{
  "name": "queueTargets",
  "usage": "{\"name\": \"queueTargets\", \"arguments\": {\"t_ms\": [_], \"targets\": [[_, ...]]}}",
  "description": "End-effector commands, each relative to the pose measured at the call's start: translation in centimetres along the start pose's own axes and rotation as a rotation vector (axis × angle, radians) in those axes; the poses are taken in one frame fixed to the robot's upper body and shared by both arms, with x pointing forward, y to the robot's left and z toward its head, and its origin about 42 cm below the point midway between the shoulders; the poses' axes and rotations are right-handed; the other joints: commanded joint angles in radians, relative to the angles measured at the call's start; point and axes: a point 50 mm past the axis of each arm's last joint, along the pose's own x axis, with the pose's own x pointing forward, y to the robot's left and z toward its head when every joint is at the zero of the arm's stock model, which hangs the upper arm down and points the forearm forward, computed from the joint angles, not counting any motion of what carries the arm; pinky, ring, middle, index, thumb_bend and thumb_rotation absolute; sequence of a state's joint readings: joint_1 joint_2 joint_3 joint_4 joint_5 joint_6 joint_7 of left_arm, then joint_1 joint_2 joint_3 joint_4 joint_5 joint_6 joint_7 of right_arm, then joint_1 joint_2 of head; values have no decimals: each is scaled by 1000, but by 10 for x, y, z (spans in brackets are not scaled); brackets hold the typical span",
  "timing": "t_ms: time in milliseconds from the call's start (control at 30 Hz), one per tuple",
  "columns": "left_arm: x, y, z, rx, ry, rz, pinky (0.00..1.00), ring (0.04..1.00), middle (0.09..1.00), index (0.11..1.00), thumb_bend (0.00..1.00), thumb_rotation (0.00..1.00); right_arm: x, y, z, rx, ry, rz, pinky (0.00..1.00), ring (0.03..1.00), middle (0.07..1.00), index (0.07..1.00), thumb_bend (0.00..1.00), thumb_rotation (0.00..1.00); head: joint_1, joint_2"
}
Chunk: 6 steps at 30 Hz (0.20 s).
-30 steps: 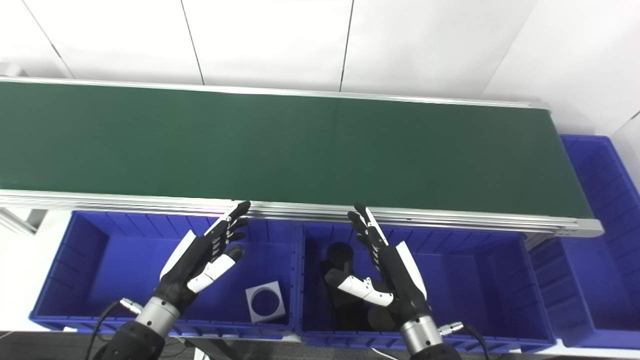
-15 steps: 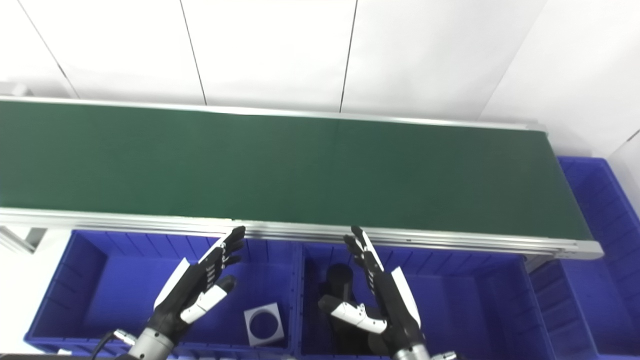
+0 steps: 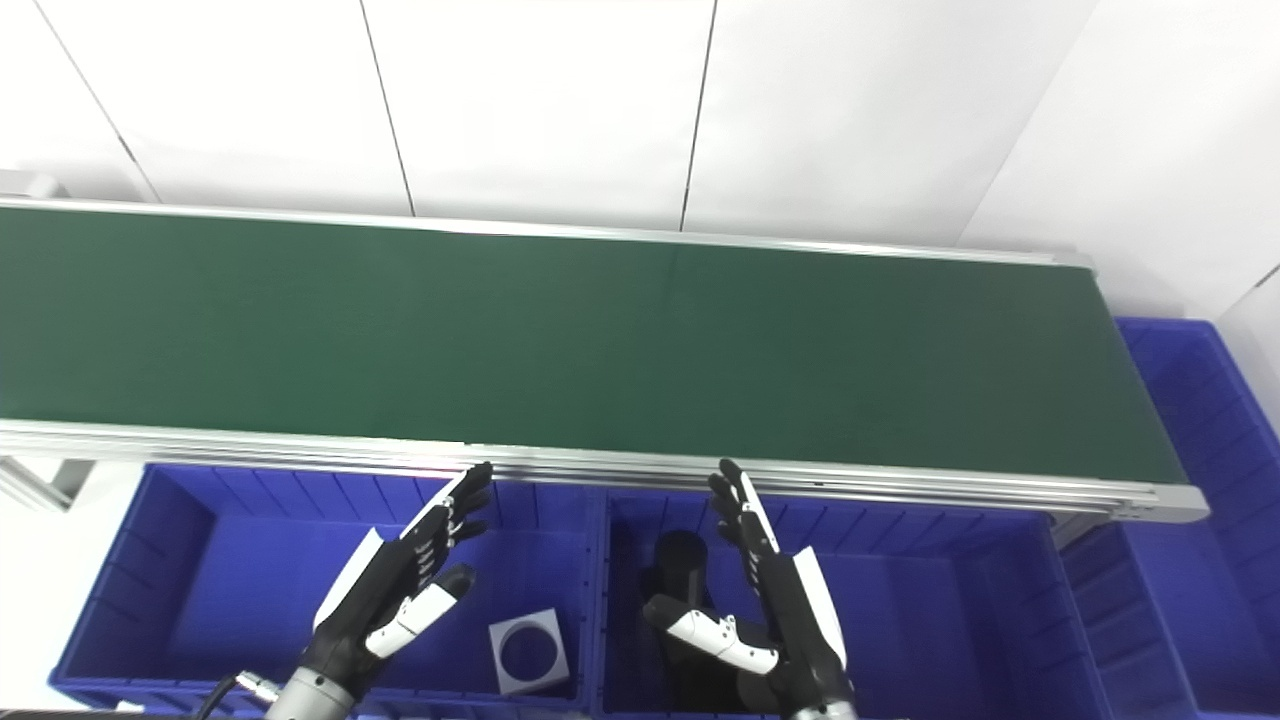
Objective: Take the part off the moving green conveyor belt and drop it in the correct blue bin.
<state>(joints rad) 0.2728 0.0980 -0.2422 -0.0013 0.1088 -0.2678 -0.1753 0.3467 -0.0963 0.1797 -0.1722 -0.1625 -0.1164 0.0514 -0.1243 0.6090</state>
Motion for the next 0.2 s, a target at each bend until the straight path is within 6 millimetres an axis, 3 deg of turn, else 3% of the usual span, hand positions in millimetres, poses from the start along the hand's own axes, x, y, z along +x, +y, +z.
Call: {"name": "queueTargets", "arguments": {"t_ms": [0,167], "targets": [[4,1,9,9,-59,15,896,956,978,952,747,811,2,-3,14,2,-92,-22,905,939,951,1000,825,535,2,2],[5,-3,10,0,-58,21,894,950,972,945,752,783,0,-7,13,8,-87,-35,892,925,938,1000,820,505,11,5]]}}
